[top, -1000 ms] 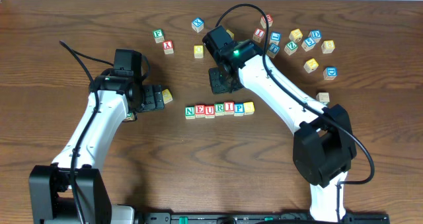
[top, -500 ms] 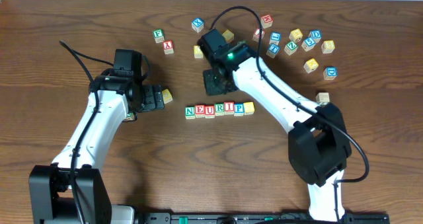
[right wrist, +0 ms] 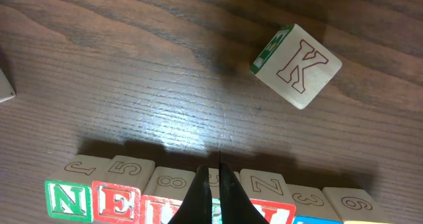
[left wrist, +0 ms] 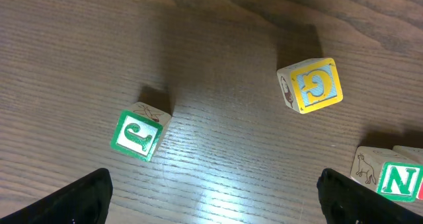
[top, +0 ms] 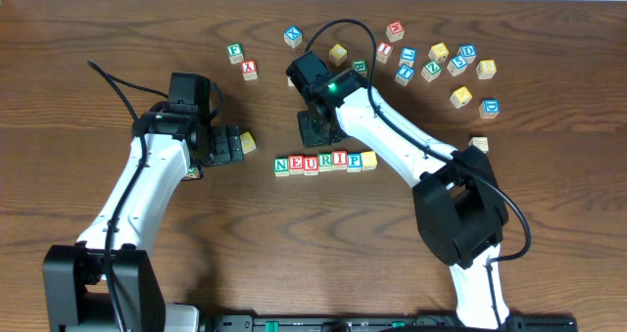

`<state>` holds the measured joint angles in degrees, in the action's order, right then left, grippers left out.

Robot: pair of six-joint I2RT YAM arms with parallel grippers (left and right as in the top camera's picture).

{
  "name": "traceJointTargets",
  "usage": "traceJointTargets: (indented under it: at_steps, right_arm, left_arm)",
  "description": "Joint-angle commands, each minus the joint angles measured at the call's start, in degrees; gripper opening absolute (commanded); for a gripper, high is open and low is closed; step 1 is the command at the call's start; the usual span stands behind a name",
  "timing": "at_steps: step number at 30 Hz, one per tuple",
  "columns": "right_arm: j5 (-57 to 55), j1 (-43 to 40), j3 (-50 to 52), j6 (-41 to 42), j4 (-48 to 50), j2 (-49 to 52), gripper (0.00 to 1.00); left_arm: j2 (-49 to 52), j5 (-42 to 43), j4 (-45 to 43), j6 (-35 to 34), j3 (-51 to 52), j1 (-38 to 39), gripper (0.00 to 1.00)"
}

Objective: Spell out NEURIPS
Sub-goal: 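Move the right gripper forward over the middle of the letter row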

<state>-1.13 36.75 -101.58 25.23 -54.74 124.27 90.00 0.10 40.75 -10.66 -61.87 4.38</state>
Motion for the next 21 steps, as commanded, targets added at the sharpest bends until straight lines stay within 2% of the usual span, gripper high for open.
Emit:
traceJointTargets:
  at_steps: [1, 21]
  right_arm:
    - [-0.7, 0.1, -0.7, 0.9, 0.1, 0.9, 0.01]
    - [-0.7, 0.1, 0.7, 0.9, -0.5, 2.1, 0.01]
  left_arm:
    - [-0.6, 0.1, 0.3, -0.1, -1.1, -0.1, 0.98]
    - [-0.6, 0.1, 0.3, -0.1, -1.1, -0.1, 0.98]
